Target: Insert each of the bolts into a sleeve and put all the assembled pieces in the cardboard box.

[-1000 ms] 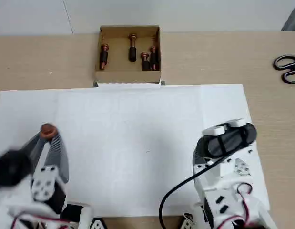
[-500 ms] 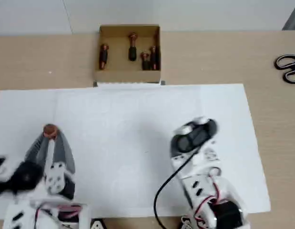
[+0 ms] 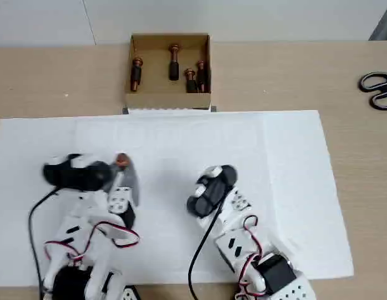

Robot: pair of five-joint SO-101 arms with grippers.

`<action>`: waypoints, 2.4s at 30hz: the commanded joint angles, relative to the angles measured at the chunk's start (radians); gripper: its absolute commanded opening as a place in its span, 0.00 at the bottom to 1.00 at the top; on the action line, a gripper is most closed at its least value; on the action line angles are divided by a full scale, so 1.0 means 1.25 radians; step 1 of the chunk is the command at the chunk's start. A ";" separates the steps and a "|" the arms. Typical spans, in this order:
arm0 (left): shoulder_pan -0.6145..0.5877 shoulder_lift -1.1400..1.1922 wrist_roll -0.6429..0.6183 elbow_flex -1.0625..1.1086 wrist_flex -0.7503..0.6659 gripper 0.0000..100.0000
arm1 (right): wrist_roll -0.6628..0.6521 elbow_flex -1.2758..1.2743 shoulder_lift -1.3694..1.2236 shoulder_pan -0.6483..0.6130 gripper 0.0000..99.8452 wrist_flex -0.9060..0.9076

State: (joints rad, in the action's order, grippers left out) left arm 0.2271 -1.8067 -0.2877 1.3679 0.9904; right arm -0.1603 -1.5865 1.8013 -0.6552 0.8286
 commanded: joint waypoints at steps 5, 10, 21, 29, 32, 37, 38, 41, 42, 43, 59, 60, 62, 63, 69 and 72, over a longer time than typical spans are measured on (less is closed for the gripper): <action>0.099 -0.007 -0.018 0.088 -0.136 0.00 | -0.027 0.009 0.010 -0.074 0.00 -0.026; 0.101 -0.007 -0.097 0.089 -0.174 0.00 | -0.032 0.010 0.010 -0.074 0.00 -0.026; 0.187 -0.007 -0.110 0.088 -0.178 0.00 | -0.031 -0.032 0.010 -0.083 0.00 -0.028; 0.169 -0.006 -0.177 0.025 -0.174 0.00 | -0.027 -0.033 0.010 -0.083 0.00 -0.028; 0.117 -0.006 -0.216 0.028 -0.174 0.00 | -0.027 -0.033 0.010 -0.083 0.00 -0.028; 0.085 -0.005 -0.230 0.068 -0.174 0.00 | -0.026 -0.033 0.010 -0.083 0.00 -0.028; 0.086 -0.006 -0.230 0.080 -0.174 0.00 | -0.026 -0.033 0.010 -0.083 0.00 -0.028; 0.086 -0.006 -0.230 0.090 -0.178 0.00 | -0.026 -0.032 0.010 -0.083 0.00 -0.028; 0.087 -0.006 -0.232 0.090 -0.178 0.00 | -0.026 -0.031 0.010 -0.083 0.00 -0.028; 0.087 -0.006 -0.232 0.090 -0.178 0.00 | -0.026 -0.031 0.010 -0.083 0.00 -0.028; 0.087 -0.007 -0.328 0.093 -0.178 0.01 | -0.025 -0.028 0.010 -0.083 0.00 -0.037; 0.087 -0.007 -0.340 0.093 -0.179 0.01 | -0.025 -0.031 0.010 -0.083 0.00 -0.047; 0.087 -0.007 -0.362 0.093 -0.179 0.01 | -0.025 -0.033 0.010 -0.083 0.00 -0.069; 0.087 -0.007 -0.367 0.093 -0.179 0.01 | -0.025 -0.034 0.010 -0.083 0.00 -0.077; 0.088 -0.007 -0.372 0.094 -0.203 0.01 | -0.021 -0.055 0.010 -0.084 0.00 -0.083; 0.088 -0.006 -0.372 0.095 -0.248 0.01 | 0.015 -0.056 0.010 -0.102 0.00 -0.082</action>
State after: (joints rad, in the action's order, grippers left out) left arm 0.3345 -1.8052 -0.7480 1.4906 0.7495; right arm -0.1788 -1.6617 1.7998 -0.7687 0.7549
